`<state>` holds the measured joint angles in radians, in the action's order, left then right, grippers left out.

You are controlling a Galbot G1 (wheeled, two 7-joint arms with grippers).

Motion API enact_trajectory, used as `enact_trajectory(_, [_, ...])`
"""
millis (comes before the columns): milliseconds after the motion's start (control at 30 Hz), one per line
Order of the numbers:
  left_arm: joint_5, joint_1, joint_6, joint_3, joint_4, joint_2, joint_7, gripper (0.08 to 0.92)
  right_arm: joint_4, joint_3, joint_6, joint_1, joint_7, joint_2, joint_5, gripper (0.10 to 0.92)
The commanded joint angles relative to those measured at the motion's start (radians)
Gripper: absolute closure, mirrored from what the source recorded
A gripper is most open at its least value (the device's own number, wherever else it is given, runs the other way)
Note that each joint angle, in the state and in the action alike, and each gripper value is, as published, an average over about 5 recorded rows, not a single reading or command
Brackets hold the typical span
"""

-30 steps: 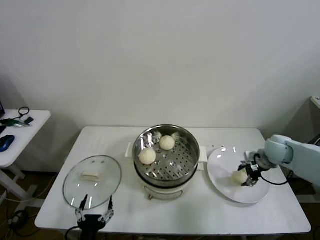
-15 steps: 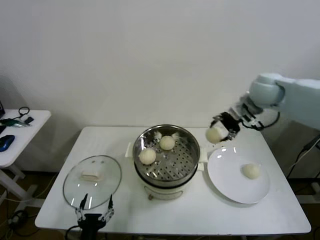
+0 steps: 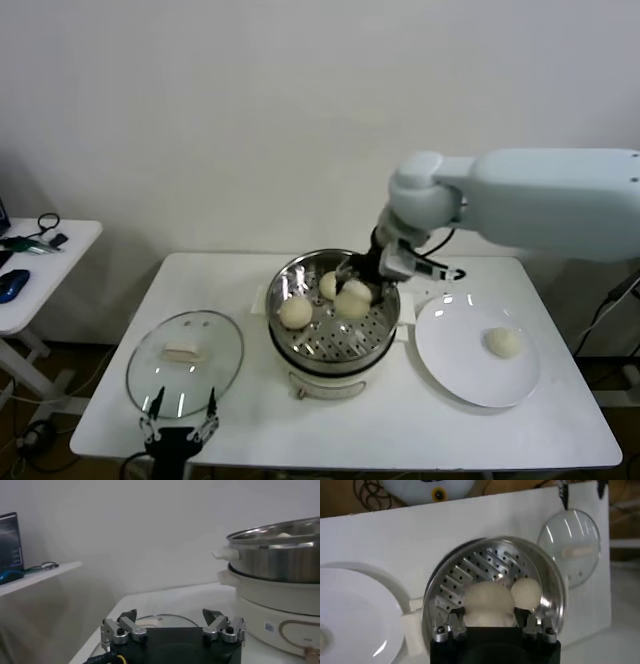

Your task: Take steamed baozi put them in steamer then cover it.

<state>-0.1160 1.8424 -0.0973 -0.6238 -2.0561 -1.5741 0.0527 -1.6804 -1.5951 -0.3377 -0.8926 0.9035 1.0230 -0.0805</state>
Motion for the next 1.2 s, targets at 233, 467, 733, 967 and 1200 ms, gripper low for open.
enact_trajectory(233, [-0.001, 0.007, -0.009, -0.015, 0.003, 0.002, 0.004, 0.177, 0.079, 0.022, -0.038, 0.236, -0.048, 0.133, 0.199, 0.347])
enact_trajectory(467, [-0.006, 0.014, -0.015, -0.008, 0.004, 0.003, 0.006, 0.177, 0.122, 0.025, -0.037, 0.254, -0.047, 0.146, 0.22, 0.347])
enact_trajectory(733, [-0.008, 0.014, -0.017, -0.001, 0.003, 0.003, 0.007, 0.177, 0.111, 0.03, -0.026, 0.221, -0.099, 0.12, 0.194, 0.269])
enact_trajectory(967, [-0.013, 0.014, -0.017, 0.001, 0.002, 0.003, 0.007, 0.177, 0.173, -0.01, -0.061, -0.032, 0.059, -0.001, -0.103, 0.203])
enact_trajectory(1200, [-0.02, 0.012, -0.018, 0.008, 0.006, 0.005, 0.007, 0.177, 0.377, -0.201, 0.127, -0.229, 0.213, -0.183, -0.43, 0.202])
